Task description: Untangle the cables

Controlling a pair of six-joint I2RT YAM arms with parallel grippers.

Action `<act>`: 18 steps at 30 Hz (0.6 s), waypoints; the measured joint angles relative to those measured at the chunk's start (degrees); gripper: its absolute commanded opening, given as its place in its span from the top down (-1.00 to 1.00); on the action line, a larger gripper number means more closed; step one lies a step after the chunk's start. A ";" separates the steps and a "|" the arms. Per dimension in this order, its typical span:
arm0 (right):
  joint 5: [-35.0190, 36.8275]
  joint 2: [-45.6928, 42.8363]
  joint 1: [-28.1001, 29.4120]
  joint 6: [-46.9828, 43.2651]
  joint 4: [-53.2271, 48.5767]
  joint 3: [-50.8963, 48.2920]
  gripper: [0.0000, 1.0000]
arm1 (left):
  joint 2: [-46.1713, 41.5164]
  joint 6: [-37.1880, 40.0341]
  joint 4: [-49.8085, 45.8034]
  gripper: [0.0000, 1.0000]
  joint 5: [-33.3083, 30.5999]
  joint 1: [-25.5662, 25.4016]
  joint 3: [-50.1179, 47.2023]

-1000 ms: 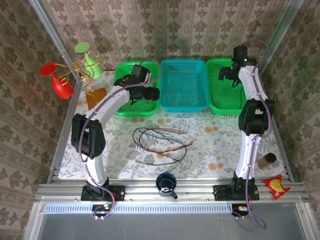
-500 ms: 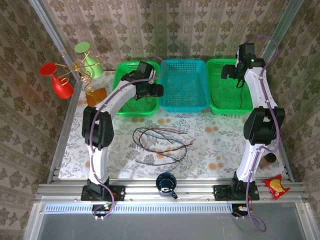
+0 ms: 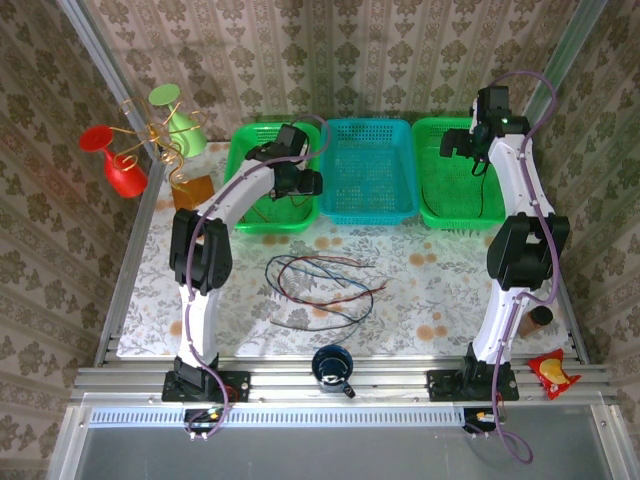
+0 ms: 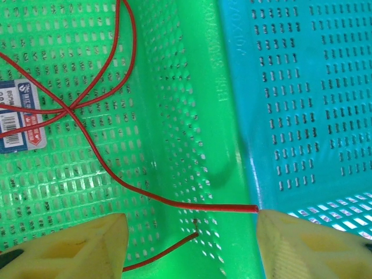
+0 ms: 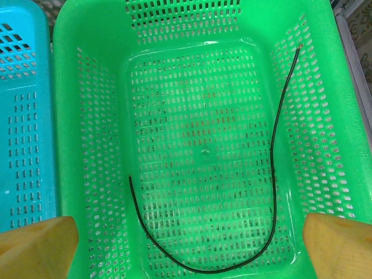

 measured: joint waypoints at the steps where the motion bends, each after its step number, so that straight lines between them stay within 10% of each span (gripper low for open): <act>1: 0.00 0.00 0.00 0.00 0.00 0.00 -1.00 | 0.00 -0.09 0.17 -0.17 -0.17 0.11 -0.28; 18: -1.27 0.00 0.00 0.04 0.00 -0.02 -1.00 | 3.96 -2.05 0.59 -0.25 0.44 5.11 -1.51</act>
